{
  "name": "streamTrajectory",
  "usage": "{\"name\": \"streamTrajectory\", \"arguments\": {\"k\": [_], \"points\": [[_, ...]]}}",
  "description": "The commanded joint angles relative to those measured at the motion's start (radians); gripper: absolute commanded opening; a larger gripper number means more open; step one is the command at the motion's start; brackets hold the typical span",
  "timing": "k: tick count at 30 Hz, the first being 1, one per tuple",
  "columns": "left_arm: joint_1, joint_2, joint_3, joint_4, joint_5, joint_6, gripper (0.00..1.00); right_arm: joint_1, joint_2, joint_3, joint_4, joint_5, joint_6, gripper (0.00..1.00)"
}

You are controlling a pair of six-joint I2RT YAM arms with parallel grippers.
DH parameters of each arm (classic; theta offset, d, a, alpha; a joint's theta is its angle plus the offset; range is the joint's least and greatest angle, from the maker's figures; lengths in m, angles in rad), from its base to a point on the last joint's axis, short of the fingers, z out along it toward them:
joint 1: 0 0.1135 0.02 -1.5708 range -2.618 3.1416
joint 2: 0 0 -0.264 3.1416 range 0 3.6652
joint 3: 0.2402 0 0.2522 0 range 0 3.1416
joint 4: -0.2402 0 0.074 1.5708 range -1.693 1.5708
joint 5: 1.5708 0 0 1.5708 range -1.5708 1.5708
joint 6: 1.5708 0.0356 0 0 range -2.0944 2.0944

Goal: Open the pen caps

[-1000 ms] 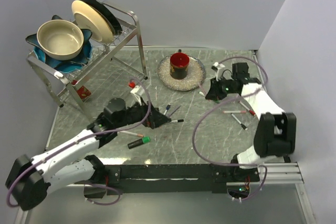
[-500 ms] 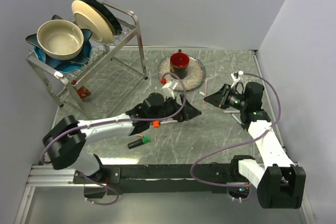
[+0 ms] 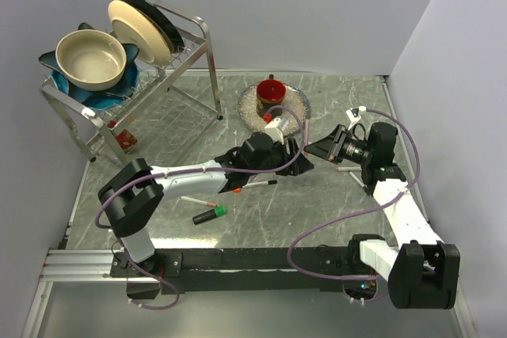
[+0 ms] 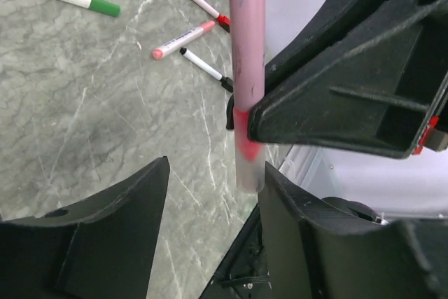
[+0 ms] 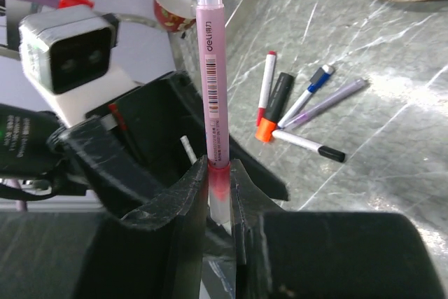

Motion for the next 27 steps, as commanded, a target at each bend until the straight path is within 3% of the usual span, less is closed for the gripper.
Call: {"name": "streamTrajectory", "arguments": {"k": [1,9,14,18,21,23,25,27], "points": [[-0.006,0.004,0.073,-0.006,-0.04,0.051,0.58,-0.003,-0.011,-0.011,0.065,-0.046,0.025,0.0],[-0.004,0.012,0.077,0.021,-0.04,0.051,0.52,-0.003,-0.011,-0.023,0.079,-0.051,0.022,0.0],[-0.004,0.004,0.076,0.055,-0.048,0.068,0.37,0.0,-0.016,-0.031,0.09,-0.065,0.004,0.0],[-0.004,0.001,0.073,0.07,-0.039,0.083,0.13,0.003,-0.014,-0.031,0.086,-0.076,-0.01,0.0],[-0.004,-0.005,0.056,0.082,-0.017,0.094,0.01,0.003,-0.016,-0.031,0.088,-0.083,-0.022,0.0],[0.0,-0.016,0.04,0.101,0.012,0.094,0.01,0.003,-0.022,-0.028,0.083,-0.085,-0.03,0.0],[0.005,-0.025,0.011,0.135,0.041,0.094,0.01,0.002,-0.03,-0.022,0.076,-0.085,-0.051,0.06],[0.006,-0.033,-0.019,0.153,0.081,0.095,0.01,0.0,-0.034,-0.019,0.073,-0.097,-0.073,0.24]]}}
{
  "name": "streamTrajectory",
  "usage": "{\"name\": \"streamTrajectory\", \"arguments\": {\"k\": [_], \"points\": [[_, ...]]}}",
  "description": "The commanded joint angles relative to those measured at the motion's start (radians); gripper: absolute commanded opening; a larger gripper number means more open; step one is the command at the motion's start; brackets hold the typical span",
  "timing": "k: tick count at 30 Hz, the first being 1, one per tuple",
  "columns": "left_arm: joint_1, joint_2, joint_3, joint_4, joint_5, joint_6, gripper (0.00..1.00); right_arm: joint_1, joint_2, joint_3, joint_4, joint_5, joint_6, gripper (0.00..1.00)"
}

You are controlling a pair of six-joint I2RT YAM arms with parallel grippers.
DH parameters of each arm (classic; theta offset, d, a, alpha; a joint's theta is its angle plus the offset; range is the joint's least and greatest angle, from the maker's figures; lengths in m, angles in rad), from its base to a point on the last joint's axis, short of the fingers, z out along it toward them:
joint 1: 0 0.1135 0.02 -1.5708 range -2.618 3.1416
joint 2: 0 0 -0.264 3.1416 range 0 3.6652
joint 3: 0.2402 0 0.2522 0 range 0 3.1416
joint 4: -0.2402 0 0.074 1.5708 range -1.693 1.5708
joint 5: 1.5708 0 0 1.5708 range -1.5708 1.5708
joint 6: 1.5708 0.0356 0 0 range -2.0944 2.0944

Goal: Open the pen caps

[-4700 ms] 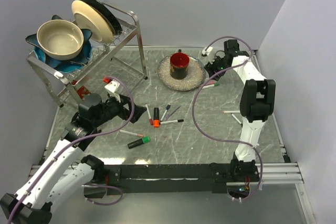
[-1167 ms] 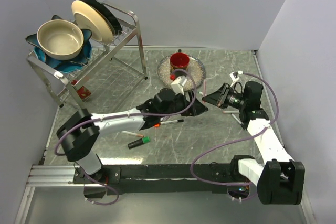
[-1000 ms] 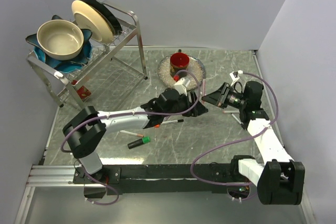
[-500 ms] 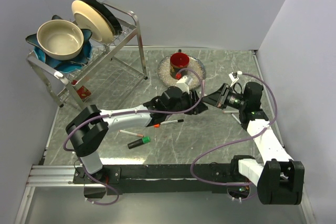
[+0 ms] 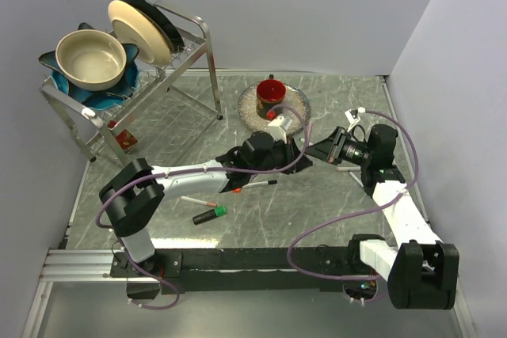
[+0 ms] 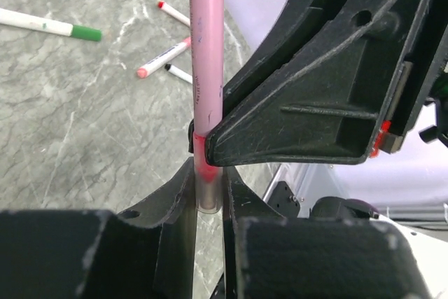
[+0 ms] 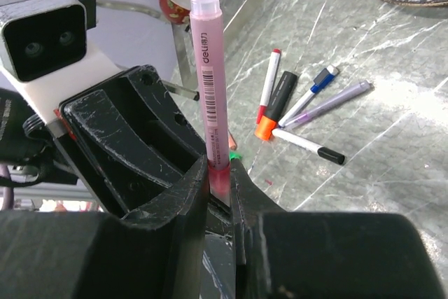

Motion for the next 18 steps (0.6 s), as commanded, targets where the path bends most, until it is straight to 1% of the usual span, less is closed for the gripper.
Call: {"name": "streamTrajectory", "arguments": {"k": [1,2,4,5,6,8,10,15,16,18], "points": [[0.014,-0.046,-0.046,0.121,0.088,0.03,0.01,-0.003,-0.033,0.012,0.02,-0.066,-0.052,0.31],[0.016,-0.049,-0.054,0.124,0.114,0.03,0.01,-0.006,-0.032,0.014,0.033,-0.083,-0.057,0.42],[0.016,-0.058,-0.073,0.133,0.148,0.035,0.01,-0.009,-0.03,0.015,0.049,-0.12,-0.059,0.52],[0.016,-0.06,-0.079,0.133,0.18,0.038,0.01,-0.011,-0.029,0.015,0.057,-0.127,-0.06,0.6],[0.014,-0.06,-0.085,0.133,0.196,0.041,0.01,-0.011,-0.029,0.017,0.06,-0.141,-0.066,0.63],[0.014,-0.055,-0.091,0.133,0.227,0.045,0.01,-0.011,-0.026,0.015,0.074,-0.147,-0.062,0.66],[0.016,-0.051,-0.097,0.139,0.243,0.045,0.01,-0.011,-0.024,0.014,0.073,-0.138,-0.063,0.65],[0.016,-0.058,-0.12,0.182,0.265,0.039,0.01,-0.009,-0.012,0.009,0.065,-0.114,-0.056,0.53],[0.016,-0.058,-0.122,0.184,0.264,0.039,0.01,-0.009,-0.011,0.009,0.066,-0.114,-0.054,0.43],[0.014,-0.058,-0.123,0.19,0.27,0.039,0.01,-0.008,-0.004,0.011,0.073,-0.121,-0.048,0.32]]}}
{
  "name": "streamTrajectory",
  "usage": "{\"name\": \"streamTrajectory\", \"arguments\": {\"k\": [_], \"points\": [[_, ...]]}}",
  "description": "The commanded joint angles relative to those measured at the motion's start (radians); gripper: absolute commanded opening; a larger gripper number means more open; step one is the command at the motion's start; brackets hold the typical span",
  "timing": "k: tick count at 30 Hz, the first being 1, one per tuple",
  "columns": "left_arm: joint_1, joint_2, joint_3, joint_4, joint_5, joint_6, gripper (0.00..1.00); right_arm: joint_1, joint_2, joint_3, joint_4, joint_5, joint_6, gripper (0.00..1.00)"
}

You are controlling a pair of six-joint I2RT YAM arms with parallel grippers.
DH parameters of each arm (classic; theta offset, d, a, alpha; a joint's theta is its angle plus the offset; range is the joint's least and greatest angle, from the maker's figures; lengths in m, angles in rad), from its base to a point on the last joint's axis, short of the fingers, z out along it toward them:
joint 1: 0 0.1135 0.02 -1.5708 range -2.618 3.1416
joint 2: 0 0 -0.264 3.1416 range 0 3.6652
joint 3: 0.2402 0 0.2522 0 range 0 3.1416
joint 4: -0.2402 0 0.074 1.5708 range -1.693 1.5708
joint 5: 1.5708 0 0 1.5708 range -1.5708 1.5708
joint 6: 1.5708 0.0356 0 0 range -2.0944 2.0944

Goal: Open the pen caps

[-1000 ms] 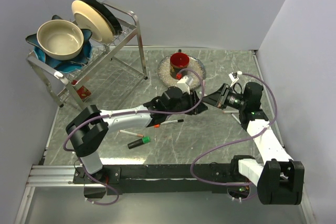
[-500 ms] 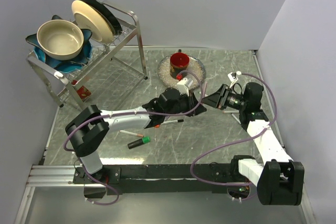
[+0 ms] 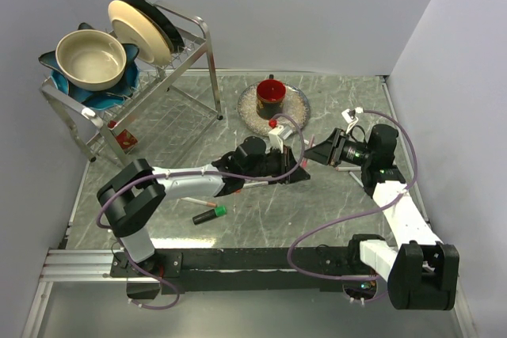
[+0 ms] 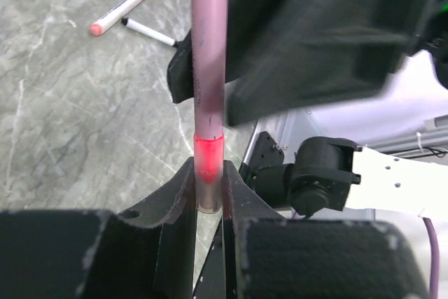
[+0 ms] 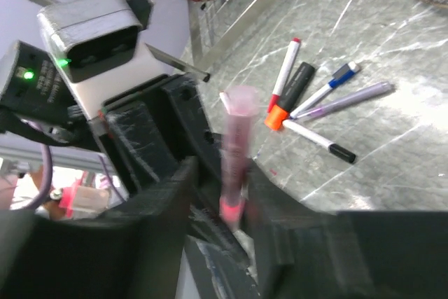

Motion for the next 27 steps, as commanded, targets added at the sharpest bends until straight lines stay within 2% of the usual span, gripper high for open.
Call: {"name": "streamTrajectory", "arguments": {"k": [1,2,3,4,5,8,10,21,27], "points": [[-0.001,-0.046,-0.01,0.064,0.047,0.013,0.01,-0.003,0.001,0.011,0.064,-0.029,0.012,0.12],[-0.002,-0.045,-0.01,0.066,0.053,0.015,0.01,-0.003,0.001,0.009,0.069,-0.029,0.016,0.0],[-0.001,-0.052,-0.012,0.069,0.056,0.018,0.05,-0.003,-0.007,0.011,0.067,-0.028,0.011,0.0],[-0.001,-0.062,-0.016,0.069,0.04,0.029,0.13,-0.003,-0.011,0.012,0.063,-0.029,0.006,0.0],[-0.001,-0.074,-0.035,0.075,0.023,0.036,0.33,-0.003,-0.016,0.012,0.064,-0.023,0.005,0.0],[-0.001,-0.137,-0.064,0.078,-0.048,0.07,0.57,-0.005,-0.042,0.0,0.086,-0.014,0.028,0.0],[-0.001,-0.167,-0.069,0.074,-0.075,0.088,0.63,-0.008,-0.05,-0.008,0.104,-0.011,0.046,0.0],[-0.001,-0.125,-0.023,0.075,-0.091,0.078,0.56,-0.007,-0.057,-0.031,0.167,-0.029,0.101,0.0],[-0.001,-0.091,0.039,0.051,-0.085,0.085,0.42,-0.003,-0.051,-0.034,0.176,-0.033,0.109,0.0]]}}
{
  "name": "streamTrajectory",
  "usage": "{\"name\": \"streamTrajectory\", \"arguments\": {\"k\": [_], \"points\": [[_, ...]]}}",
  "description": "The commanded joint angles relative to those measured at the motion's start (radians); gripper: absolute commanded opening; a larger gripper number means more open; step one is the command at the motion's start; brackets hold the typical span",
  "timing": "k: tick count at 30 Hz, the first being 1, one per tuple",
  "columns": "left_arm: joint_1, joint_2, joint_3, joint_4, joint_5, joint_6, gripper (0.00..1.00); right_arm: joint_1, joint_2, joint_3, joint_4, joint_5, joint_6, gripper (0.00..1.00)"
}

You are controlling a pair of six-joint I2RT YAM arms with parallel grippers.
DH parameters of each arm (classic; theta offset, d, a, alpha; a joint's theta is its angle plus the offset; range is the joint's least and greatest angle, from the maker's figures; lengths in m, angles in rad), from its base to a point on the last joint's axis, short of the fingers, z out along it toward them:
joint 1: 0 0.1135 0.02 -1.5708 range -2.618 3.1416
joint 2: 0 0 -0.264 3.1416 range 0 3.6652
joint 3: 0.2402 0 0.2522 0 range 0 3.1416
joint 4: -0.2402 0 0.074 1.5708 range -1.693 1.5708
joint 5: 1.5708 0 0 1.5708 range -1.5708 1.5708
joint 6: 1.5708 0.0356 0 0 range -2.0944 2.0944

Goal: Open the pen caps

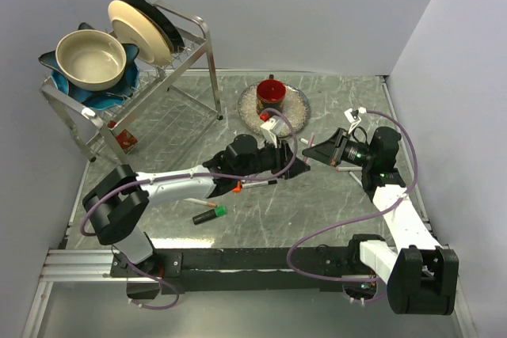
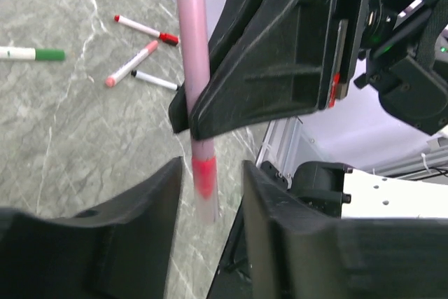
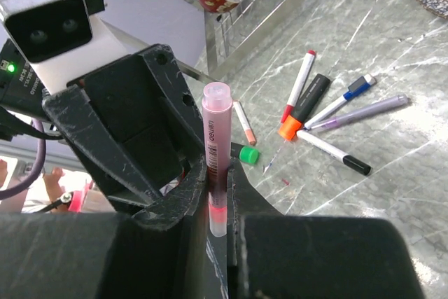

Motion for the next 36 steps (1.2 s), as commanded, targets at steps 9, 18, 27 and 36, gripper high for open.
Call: {"name": "streamTrajectory", "arguments": {"k": [9,18,27,36], "points": [[-0.004,0.048,0.074,-0.033,0.1,0.025,0.01,-0.013,-0.02,0.038,0.004,0.015,-0.048,0.0],[-0.027,-0.013,-0.111,-0.023,0.136,-0.005,0.01,-0.007,0.073,0.248,-0.061,0.168,-0.188,0.0],[-0.029,-0.109,-0.303,0.088,0.073,-0.055,0.01,0.003,0.133,0.375,-0.079,0.251,-0.189,0.0],[-0.03,-0.317,-0.342,-0.345,-0.288,0.051,0.01,0.004,0.179,0.397,-0.637,0.442,-0.861,0.0]]}}
